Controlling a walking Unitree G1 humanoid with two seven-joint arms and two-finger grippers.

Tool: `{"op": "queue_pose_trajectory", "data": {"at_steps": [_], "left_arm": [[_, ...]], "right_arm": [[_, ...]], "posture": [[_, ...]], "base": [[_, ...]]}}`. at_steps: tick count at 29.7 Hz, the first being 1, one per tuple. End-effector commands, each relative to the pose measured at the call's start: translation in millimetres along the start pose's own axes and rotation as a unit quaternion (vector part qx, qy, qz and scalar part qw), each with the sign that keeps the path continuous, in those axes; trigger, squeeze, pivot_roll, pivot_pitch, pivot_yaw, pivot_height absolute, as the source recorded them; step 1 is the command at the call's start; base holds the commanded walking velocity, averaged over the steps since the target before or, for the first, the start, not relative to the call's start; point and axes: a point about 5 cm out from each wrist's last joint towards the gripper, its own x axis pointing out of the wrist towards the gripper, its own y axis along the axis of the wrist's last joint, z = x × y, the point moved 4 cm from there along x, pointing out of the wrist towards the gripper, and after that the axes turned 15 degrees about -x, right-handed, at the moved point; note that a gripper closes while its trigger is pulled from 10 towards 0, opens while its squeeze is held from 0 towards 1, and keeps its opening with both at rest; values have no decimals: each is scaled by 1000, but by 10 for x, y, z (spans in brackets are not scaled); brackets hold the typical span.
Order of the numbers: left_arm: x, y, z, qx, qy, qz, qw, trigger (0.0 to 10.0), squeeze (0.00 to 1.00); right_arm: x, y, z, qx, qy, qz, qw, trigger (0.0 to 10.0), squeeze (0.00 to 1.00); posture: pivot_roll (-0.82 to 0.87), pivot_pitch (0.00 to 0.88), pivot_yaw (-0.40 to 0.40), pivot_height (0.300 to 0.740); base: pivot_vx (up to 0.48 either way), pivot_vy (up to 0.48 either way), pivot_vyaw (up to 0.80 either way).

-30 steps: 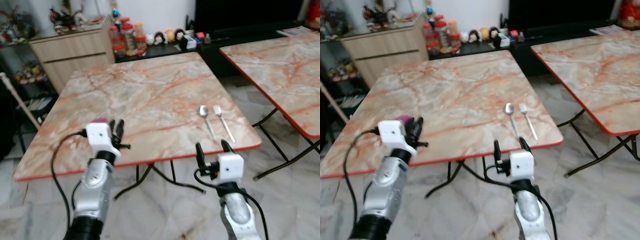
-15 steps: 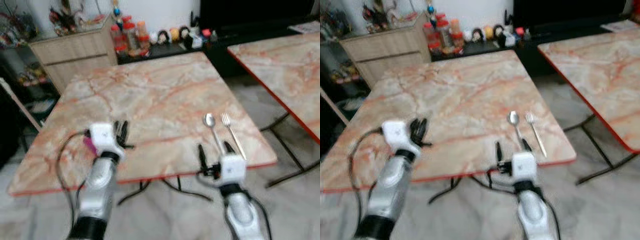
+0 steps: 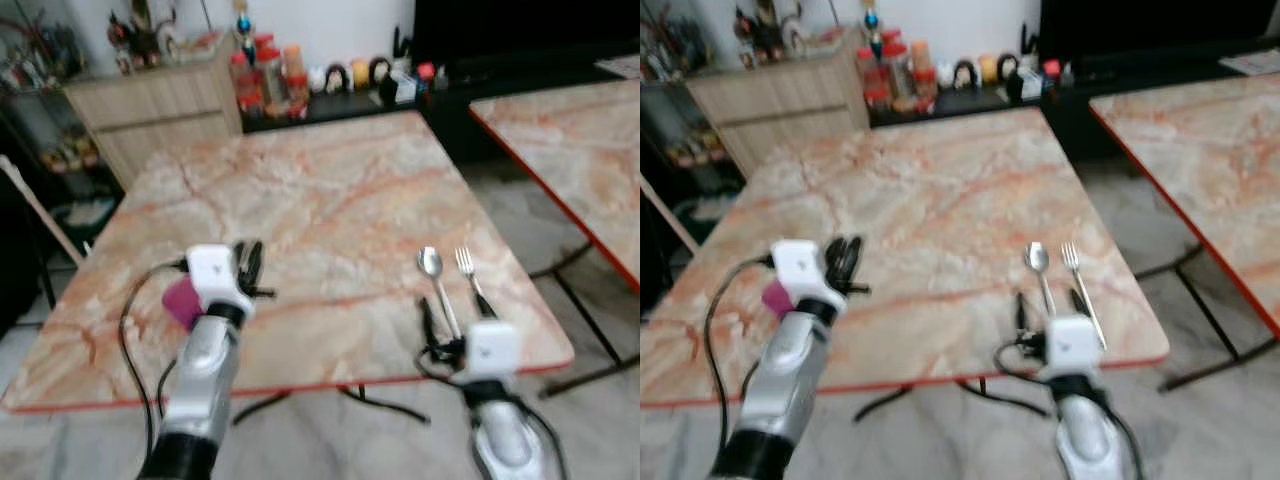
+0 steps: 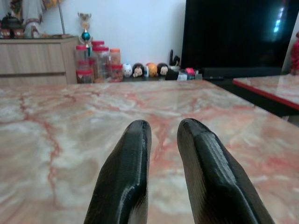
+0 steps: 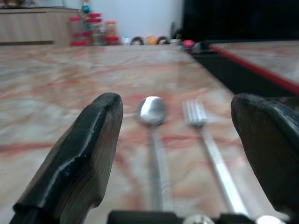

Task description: Setting the table

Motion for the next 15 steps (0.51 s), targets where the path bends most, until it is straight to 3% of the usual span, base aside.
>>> {"op": "queue_pose_trajectory", "data": {"at_steps": [1, 5, 8, 9, 14, 15], "left_arm": [[-17, 60, -116, 17, 11, 4, 1000, 10000, 0], [-19, 26, -112, 15, 10, -3, 1000, 10000, 0], [-6, 7, -76, 13, 4, -7, 1000, 10000, 0], [1, -1, -62, 11, 2, -9, 1000, 10000, 0], [6, -17, -45, 10, -2, -12, 1000, 10000, 0], [10, -24, -38, 10, -4, -14, 1000, 10000, 0]], "right_arm": [[23, 111, -33, 13, -2, 15, 1000, 10000, 0], [-3, 52, 104, -1, -14, 7, 1000, 10000, 0], [-3, 17, 293, -1, -39, -4, 999, 10000, 0], [14, -14, 433, -3, -57, -11, 998, 10000, 0], [51, -41, 618, -2, -78, -18, 997, 10000, 0], [87, -54, 776, -2, -96, -24, 995, 10000, 0]], "posture": [[-5, 1, 99, 728], [-19, 5, 101, 728], [-19, 5, 101, 728], [-19, 5, 101, 728], [-33, 0, 101, 728], [-33, 0, 101, 728]], "base": [[0, 0, 0], [0, 0, 0], [0, 0, 0], [0, 0, 0], [0, 0, 0], [0, 0, 0]]}}
